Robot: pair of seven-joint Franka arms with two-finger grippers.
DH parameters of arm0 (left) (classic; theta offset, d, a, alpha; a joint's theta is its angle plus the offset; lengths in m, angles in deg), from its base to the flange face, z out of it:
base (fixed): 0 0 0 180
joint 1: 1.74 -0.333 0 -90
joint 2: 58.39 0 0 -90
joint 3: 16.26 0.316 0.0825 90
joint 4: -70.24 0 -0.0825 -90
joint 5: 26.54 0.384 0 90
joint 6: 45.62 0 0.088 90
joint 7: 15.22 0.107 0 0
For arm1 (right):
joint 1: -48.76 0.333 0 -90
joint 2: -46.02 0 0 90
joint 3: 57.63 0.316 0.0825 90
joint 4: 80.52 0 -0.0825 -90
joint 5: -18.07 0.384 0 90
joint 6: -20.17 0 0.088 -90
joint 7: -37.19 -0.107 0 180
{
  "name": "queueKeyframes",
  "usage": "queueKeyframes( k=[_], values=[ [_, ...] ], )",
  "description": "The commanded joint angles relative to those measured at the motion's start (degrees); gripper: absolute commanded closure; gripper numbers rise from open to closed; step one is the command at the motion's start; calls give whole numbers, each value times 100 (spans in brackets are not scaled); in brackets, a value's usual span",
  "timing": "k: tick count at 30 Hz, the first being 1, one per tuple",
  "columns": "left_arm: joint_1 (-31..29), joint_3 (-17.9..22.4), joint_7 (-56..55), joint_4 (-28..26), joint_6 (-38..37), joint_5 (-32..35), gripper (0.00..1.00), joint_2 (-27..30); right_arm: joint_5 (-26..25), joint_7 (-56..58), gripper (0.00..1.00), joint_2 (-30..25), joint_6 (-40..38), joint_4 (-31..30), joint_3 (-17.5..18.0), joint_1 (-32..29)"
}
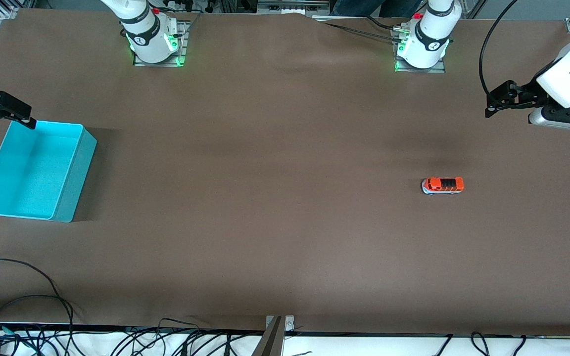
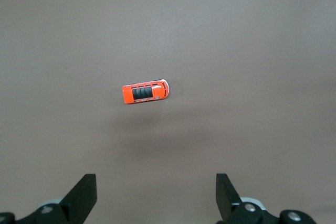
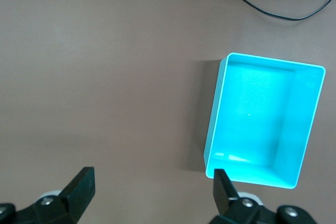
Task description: Wind up bus and store in blue box
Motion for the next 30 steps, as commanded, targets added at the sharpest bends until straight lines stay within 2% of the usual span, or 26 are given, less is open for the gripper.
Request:
queueKeyframes(
  k=[1,30],
  values=[
    [2,23,112,113,-144,27,0,0,77,34,0,-17,-55,84,16,-27],
    [-77,14,121,113,-100,27,0,-70,85,-1,0,-8,-46,93,33,-18]
  ],
)
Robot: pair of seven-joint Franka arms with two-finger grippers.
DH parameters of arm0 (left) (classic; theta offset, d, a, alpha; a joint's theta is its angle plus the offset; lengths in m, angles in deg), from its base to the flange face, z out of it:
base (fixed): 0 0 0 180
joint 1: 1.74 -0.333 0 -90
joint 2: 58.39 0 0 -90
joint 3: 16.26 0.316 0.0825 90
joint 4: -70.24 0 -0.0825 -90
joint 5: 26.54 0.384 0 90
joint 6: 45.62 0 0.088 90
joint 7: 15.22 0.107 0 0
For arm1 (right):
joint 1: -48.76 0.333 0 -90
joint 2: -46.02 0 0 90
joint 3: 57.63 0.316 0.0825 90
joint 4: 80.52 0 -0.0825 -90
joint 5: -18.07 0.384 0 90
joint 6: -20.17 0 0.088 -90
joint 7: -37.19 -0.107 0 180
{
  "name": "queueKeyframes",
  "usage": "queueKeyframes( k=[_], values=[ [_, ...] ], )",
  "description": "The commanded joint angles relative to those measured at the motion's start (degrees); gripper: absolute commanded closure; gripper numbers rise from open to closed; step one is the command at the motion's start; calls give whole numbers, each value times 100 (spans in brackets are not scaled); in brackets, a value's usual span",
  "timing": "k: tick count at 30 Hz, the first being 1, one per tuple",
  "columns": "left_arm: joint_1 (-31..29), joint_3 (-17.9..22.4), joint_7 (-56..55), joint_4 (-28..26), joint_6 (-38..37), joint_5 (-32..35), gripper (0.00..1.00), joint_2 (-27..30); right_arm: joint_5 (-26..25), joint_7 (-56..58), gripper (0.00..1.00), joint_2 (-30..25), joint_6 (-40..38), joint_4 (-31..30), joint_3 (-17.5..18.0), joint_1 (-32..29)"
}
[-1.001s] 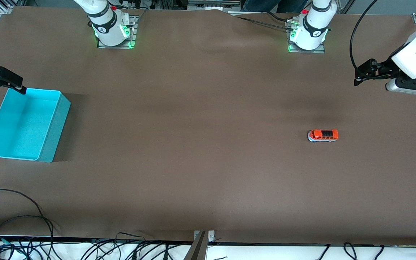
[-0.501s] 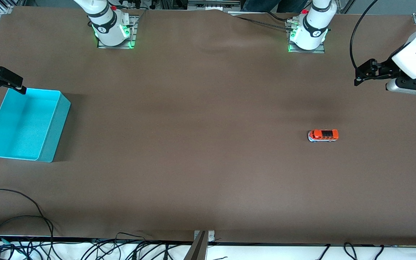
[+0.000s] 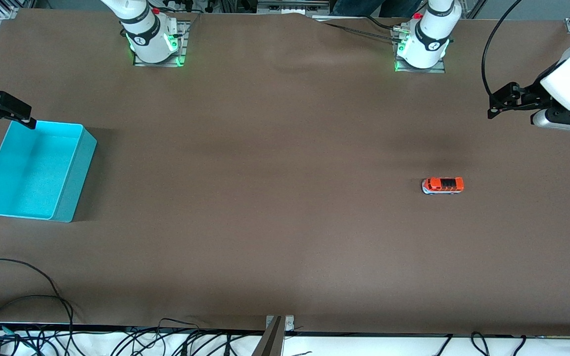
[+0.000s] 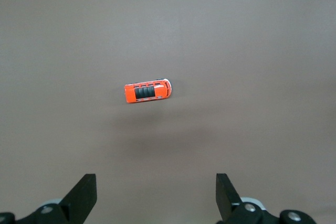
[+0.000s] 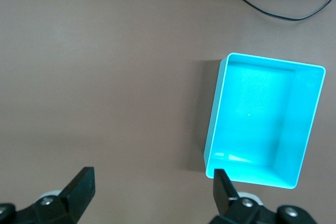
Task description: Wind up bus and store in blue box
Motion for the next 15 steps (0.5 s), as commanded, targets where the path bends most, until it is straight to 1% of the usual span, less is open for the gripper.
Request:
queueKeyframes(
  k=[1,8,15],
  values=[
    [-24,-6,112,113,-100,26,0,-53,84,-1,0,-17,-46,84,30,-19],
    [-24,-6,252,113,-47,26,0,-106,84,8,0,-17,-37,93,22,-19],
    [-33,3,1174,78,155,18,0,-211,84,-1,0,-17,-46,84,22,-19]
  ],
)
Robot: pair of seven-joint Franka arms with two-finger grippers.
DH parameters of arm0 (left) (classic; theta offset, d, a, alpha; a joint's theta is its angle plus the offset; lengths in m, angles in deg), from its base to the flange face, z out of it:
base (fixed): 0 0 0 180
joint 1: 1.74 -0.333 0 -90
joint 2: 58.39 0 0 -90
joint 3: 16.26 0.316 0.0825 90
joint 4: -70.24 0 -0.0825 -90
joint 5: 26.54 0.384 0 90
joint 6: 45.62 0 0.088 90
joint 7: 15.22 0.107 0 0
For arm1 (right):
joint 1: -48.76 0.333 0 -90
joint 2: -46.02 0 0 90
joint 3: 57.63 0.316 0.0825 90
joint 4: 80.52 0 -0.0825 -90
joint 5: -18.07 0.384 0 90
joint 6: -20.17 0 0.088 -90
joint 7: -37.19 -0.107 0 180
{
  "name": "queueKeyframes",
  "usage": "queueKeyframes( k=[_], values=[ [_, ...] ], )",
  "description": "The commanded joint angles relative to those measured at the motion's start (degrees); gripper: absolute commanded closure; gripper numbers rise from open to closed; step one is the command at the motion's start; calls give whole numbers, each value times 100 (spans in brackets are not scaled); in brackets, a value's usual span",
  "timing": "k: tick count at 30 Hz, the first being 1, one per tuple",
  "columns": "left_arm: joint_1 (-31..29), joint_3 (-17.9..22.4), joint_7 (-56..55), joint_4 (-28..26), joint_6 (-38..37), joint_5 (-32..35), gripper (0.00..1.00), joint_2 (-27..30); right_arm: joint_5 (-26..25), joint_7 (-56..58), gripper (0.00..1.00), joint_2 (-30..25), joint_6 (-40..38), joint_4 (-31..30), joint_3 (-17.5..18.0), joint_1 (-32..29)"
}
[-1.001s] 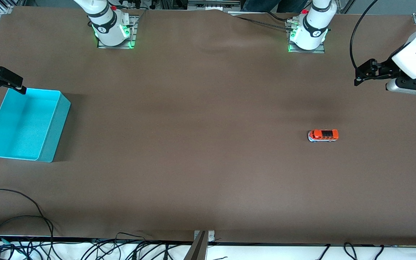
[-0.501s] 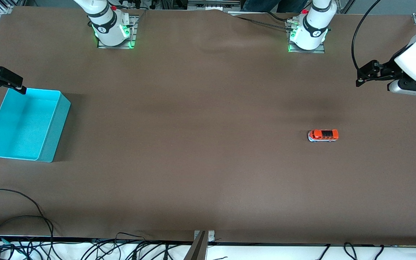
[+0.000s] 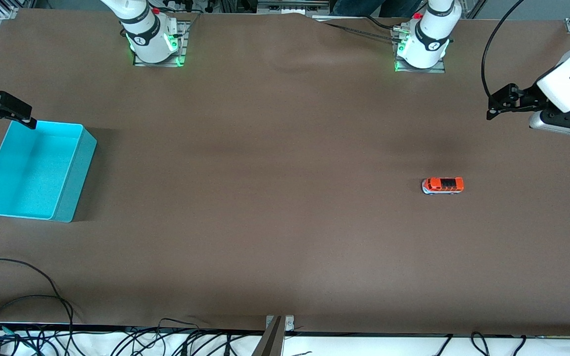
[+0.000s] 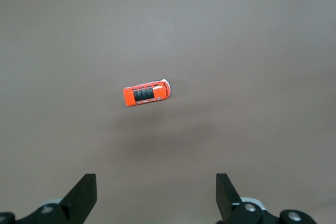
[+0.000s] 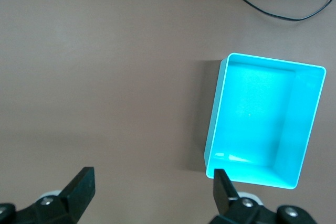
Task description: Wind up bus and store in blue box
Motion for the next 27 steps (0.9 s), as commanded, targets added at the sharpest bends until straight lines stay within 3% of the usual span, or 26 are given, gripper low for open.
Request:
queueKeyframes(
  k=[1,9,16,27],
  values=[
    [-33,1,828,52,104,9,0,-194,83,-1,0,-8,-46,84,17,-21],
    [-33,1,1725,-18,385,9,0,-520,83,-19,0,-8,-37,84,25,-21],
    [-120,10,3244,-115,481,0,0,-819,83,-19,0,-8,-37,84,17,-21],
    [-411,10,5213,-1108,1729,-44,0,-1029,83,-19,0,-17,-37,93,25,-21]
  ],
)
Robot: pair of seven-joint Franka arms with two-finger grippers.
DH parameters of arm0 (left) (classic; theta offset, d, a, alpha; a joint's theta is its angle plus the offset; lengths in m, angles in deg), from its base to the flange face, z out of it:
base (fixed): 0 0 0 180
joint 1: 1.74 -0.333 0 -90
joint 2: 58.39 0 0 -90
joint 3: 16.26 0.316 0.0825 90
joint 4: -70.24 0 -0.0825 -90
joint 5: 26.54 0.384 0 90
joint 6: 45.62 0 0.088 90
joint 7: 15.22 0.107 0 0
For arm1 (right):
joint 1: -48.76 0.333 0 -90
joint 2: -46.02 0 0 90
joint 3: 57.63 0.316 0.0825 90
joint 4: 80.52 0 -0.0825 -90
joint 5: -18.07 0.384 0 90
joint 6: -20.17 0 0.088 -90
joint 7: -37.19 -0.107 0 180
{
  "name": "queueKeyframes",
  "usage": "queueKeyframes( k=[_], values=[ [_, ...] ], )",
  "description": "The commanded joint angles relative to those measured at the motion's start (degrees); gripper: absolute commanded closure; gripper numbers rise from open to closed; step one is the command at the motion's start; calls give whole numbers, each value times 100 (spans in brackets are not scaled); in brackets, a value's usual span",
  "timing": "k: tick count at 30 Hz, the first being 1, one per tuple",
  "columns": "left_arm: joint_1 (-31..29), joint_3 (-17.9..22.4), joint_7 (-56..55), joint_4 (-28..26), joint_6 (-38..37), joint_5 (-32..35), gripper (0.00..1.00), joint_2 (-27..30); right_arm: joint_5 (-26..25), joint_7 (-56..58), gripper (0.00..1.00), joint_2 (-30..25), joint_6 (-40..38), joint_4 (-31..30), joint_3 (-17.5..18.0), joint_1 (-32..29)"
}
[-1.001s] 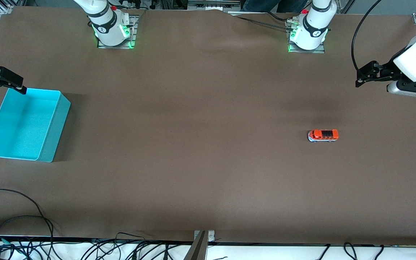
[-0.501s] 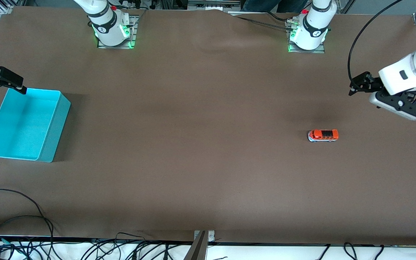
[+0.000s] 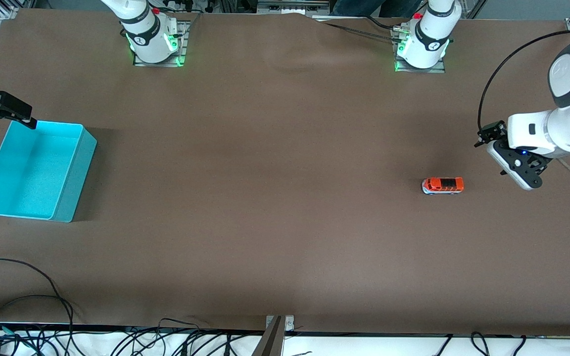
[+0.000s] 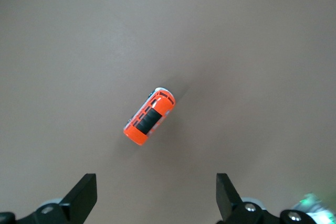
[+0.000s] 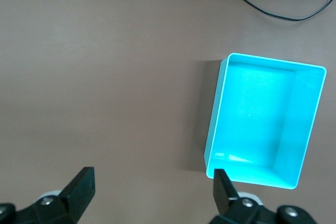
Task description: Wind up bus and store in blue box
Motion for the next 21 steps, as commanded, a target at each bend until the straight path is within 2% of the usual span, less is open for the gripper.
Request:
queueKeyframes(
  k=[1,12,21],
  values=[
    [-79,-7,1104,-481,490,-18,0,-80,80,-19,0,-17,-46,84,23,-21],
    [-88,-7,2230,-1026,1615,105,0,-897,80,-19,0,-8,-46,84,14,-21],
    [-307,-7,3083,-1992,3407,114,0,-1179,80,-19,0,-8,-46,84,6,-21]
  ],
)
